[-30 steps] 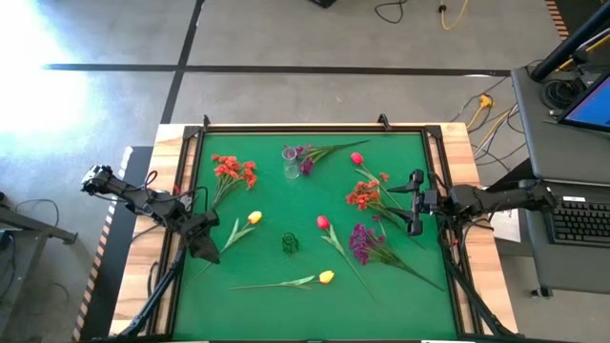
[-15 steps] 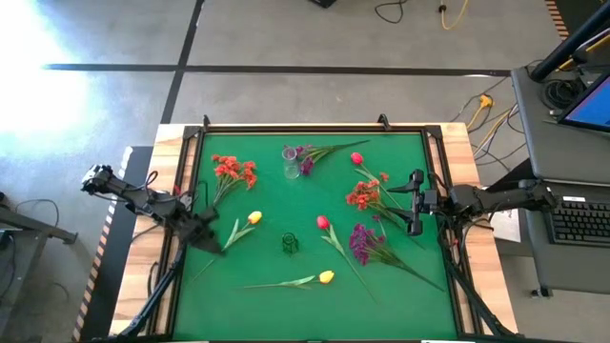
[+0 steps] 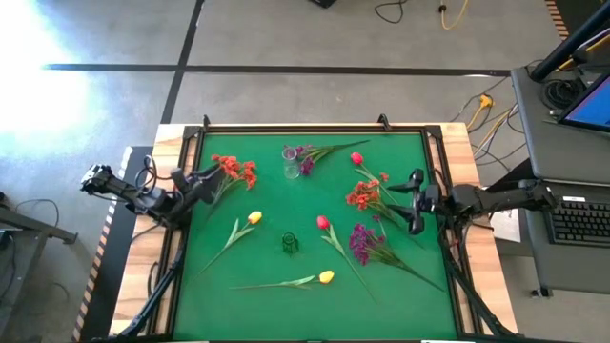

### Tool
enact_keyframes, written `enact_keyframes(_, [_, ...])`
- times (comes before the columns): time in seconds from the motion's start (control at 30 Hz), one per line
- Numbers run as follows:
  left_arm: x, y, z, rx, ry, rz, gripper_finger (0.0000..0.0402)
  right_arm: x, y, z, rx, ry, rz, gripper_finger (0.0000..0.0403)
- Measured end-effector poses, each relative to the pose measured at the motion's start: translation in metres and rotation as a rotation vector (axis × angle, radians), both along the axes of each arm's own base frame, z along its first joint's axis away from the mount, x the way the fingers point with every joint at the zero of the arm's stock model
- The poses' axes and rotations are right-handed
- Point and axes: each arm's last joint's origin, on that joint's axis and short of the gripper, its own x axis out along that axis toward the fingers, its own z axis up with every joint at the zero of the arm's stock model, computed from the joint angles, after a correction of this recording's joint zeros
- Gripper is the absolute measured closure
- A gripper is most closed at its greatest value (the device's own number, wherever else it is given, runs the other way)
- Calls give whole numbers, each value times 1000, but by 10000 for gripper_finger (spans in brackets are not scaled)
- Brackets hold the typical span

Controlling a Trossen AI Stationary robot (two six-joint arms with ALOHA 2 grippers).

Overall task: Sort flowers into vase by color
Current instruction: Put the top yellow tulip into the transparent vase

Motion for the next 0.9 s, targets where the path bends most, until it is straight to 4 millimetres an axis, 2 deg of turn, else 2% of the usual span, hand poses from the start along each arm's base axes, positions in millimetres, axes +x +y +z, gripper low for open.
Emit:
enact_keyframes(0.13, [1, -1, 1, 50, 42, -25, 138, -1, -6, 0, 324, -72, -189, 161])
enact_keyframes(0.2, [2, -2, 2, 79, 42, -93, 138, -2, -8, -1, 373, -91, -252, 161])
enact_keyframes(0.4, [7, -10, 6, 206, 25, -381, 138, 1, -7, 10, 406, -197, -233, 161])
enact_keyframes(0.47, [9, -12, 7, 236, 18, -445, 138, 2, -7, 14, 369, -222, -223, 161])
enact_keyframes(0.57, [12, -13, 5, 220, 24, -450, 138, 5, -6, 14, 304, -201, -222, 161])
enact_keyframes(0.9, [17, -13, 0, 76, -4, -392, 138, 15, -5, 3, 281, -91, -241, 161])
